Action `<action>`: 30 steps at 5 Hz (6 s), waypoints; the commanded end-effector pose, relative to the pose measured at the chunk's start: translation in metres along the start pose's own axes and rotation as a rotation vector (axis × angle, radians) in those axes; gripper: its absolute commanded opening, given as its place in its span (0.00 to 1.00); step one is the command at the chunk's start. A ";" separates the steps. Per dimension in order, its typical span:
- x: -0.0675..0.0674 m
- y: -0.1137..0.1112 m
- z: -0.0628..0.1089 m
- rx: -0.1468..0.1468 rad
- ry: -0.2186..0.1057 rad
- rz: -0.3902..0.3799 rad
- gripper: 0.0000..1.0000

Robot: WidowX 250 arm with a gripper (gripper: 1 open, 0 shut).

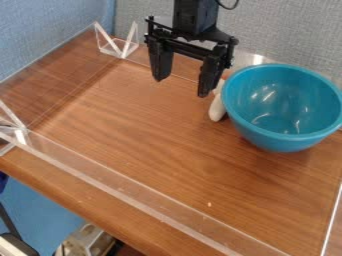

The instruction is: Put the mushroom in the blue bowl

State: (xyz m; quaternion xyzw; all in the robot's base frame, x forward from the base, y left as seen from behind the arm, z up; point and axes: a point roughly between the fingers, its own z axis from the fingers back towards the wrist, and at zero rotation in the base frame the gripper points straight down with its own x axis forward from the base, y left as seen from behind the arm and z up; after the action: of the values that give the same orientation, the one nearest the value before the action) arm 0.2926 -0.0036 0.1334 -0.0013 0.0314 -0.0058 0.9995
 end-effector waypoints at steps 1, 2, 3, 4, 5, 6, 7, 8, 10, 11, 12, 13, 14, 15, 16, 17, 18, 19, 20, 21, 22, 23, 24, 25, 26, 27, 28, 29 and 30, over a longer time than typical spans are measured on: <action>0.000 0.029 0.000 -0.001 -0.014 0.077 1.00; 0.007 0.079 -0.003 0.011 -0.036 0.194 1.00; 0.017 0.121 0.002 0.024 -0.060 0.234 1.00; 0.027 0.145 0.006 0.033 -0.082 0.246 1.00; 0.036 0.152 0.006 0.042 -0.092 0.225 1.00; 0.046 0.168 -0.003 0.050 -0.097 0.247 1.00; 0.059 0.187 -0.014 0.061 -0.106 0.267 1.00; 0.067 0.199 -0.007 0.073 -0.115 0.275 1.00; 0.085 0.200 -0.006 0.085 -0.136 0.275 1.00; 0.095 0.195 -0.012 0.089 -0.144 0.267 1.00; 0.115 0.195 -0.021 0.092 -0.152 0.242 1.00; 0.128 0.194 -0.027 0.101 -0.164 0.221 1.00; 0.128 0.194 -0.032 0.106 -0.171 0.205 1.00; 0.123 0.188 -0.034 0.110 -0.178 0.153 1.00; 0.123 0.181 -0.031 0.110 -0.194 0.103 1.00; 0.127 0.182 -0.030 0.113 -0.210 0.099 1.00; 0.128 0.183 -0.031 0.117 -0.223 0.098 1.00; 0.120 0.186 -0.034 0.123 -0.235 0.132 1.00; 0.113 0.190 -0.037 0.131 -0.245 0.167 1.00; 0.113 0.190 -0.042 0.129 -0.241 0.143 0.00; 0.111 0.189 -0.041 0.125 -0.247 0.119 0.00; 0.110 0.174 -0.033 0.125 -0.270 0.163 0.00; 0.108 0.156 -0.018 0.128 -0.304 0.204 0.00; 0.105 0.151 0.006 0.126 -0.339 0.205 0.00; 0.100 0.140 0.031 0.118 -0.370 0.205 0.00; 0.096 0.115 0.046 0.109 -0.393 0.270 0.00; 0.095 0.066 0.047 0.076 -0.399 0.273 0.00; 0.094 0.017 0.033 0.059 -0.383 0.260 0.00; 0.080 -0.033 0.014 0.039 -0.365 0.153 0.00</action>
State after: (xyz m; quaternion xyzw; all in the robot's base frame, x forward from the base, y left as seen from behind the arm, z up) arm 0.3717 -0.0440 0.1062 0.0266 -0.1009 0.0579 0.9928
